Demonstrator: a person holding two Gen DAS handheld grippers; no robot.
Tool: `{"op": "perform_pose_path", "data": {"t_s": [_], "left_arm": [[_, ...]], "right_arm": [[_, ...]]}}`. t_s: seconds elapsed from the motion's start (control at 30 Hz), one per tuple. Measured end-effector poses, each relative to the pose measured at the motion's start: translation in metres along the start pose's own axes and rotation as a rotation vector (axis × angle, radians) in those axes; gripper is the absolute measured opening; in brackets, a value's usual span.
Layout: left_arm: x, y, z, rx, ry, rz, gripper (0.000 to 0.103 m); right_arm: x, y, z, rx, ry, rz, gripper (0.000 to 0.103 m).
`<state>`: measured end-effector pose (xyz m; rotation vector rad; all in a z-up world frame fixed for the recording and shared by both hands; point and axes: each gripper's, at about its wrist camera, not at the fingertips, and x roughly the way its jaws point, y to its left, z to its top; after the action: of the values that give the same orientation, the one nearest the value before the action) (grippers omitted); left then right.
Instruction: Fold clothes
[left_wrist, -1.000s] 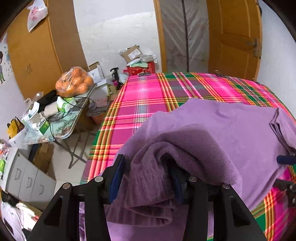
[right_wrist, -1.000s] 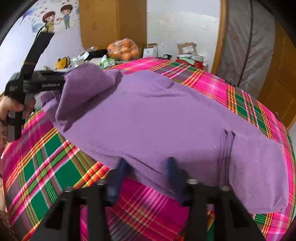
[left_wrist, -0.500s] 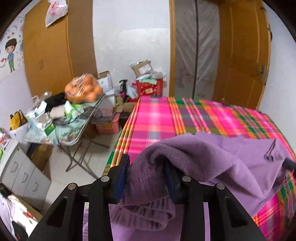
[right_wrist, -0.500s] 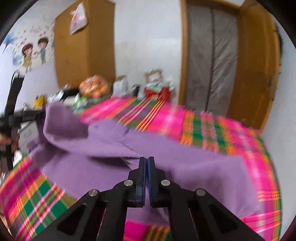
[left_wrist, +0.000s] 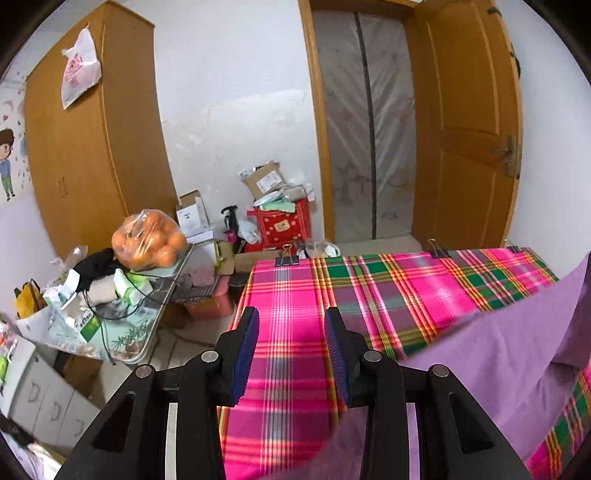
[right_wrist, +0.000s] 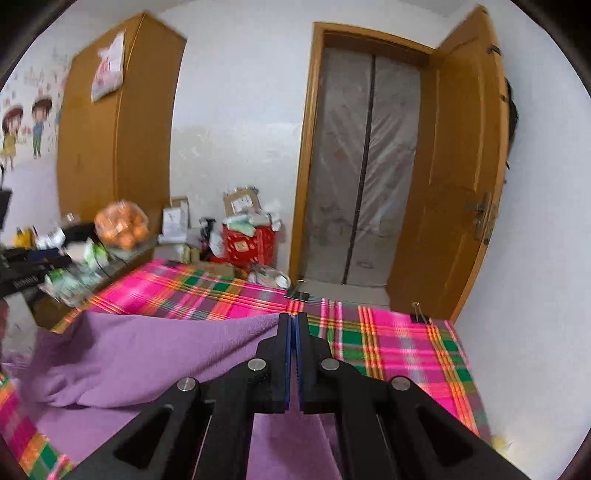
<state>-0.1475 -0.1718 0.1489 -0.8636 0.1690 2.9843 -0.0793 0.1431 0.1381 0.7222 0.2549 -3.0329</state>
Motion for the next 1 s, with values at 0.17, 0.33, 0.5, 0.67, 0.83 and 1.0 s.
{"op": "perform_pose_path", "data": {"t_s": [0.17, 0.33, 0.5, 0.67, 0.83, 1.0], "left_arm": [[0.019, 0.004, 0.001, -0.040, 0.046, -0.034, 0.038], [0.018, 0.003, -0.014, -0.021, 0.072, -0.050, 0.039], [-0.007, 0.005, -0.025, -0.016, 0.040, -0.092, 0.039], [-0.033, 0.002, -0.047, 0.024, 0.048, -0.151, 0.039], [-0.047, -0.002, -0.085, 0.072, 0.110, -0.173, 0.039], [-0.053, -0.017, -0.122, 0.133, 0.176, -0.198, 0.039]], "right_arm": [[0.050, 0.007, 0.024, -0.039, 0.041, -0.091, 0.002], [0.100, 0.017, 0.027, -0.063, 0.105, -0.179, 0.002], [0.127, 0.028, 0.013, -0.105, 0.151, -0.195, 0.003], [0.110, 0.012, -0.005, -0.063, 0.189, -0.108, 0.007], [0.061, -0.023, -0.022, -0.015, 0.191, -0.033, 0.027], [0.008, -0.063, -0.057, 0.067, 0.182, -0.018, 0.040]]}}
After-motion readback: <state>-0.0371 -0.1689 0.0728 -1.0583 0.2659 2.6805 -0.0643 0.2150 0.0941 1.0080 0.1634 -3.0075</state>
